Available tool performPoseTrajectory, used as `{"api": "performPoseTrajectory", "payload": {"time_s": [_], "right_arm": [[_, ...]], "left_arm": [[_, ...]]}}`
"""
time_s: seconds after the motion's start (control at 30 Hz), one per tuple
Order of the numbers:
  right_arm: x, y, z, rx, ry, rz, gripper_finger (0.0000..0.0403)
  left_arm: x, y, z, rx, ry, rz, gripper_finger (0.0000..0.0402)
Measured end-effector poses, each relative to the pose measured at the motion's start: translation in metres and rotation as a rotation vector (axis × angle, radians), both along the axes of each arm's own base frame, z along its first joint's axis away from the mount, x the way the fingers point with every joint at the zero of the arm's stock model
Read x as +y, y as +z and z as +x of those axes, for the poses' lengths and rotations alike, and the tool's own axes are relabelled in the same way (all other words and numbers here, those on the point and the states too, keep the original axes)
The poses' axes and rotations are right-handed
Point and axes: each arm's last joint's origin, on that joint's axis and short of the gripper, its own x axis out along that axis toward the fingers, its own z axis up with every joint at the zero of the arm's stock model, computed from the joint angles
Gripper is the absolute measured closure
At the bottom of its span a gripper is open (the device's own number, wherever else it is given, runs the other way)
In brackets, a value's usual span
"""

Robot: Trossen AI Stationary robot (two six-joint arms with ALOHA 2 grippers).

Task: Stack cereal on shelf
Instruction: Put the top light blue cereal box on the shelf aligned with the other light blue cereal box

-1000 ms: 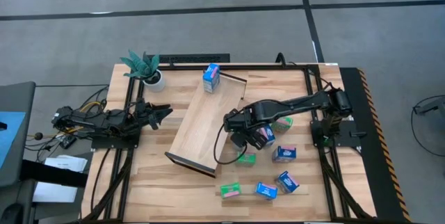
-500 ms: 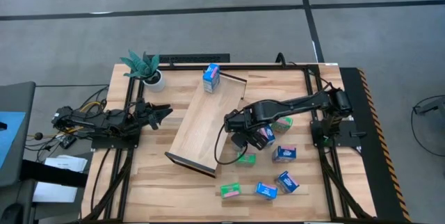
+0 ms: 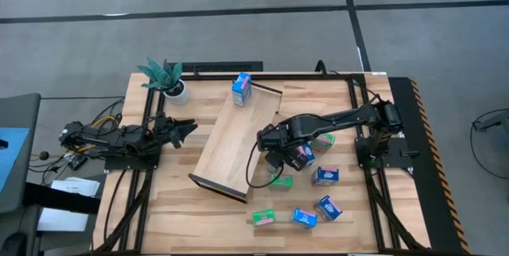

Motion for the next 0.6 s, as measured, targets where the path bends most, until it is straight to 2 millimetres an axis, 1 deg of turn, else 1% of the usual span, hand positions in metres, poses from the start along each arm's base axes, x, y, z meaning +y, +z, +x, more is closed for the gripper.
{"api": "performPoseTrajectory", "payload": {"time_s": [0.07,0.17,0.27,0.37,0.6], "right_arm": [[0.0,0.001,0.0,-0.003,-0.013,0.003,0.022],[0.0,0.008,-0.003,-0.022,-0.027,0.009,0.0226],[-0.003,0.02,-0.006,-0.05,-0.054,0.018,0.0227],[-0.006,0.038,-0.01,-0.07,-0.073,0.023,0.0227],[-0.014,0.067,-0.022,0.007,-0.086,-0.006,0.0228]], "left_arm": [[0.0,0.0,0.0,0.0,0.0,0.0,0.0122],[0.0,0.0,0.0,0.0,0.0,0.0,0.0122],[0.0,0.0,0.0,0.0,0.0,0.0,0.0122],[0.0,0.0,0.0,0.0,0.0,0.0,0.0122],[0.0,0.0,0.0,0.0,0.001,0.0,0.0122]]}}
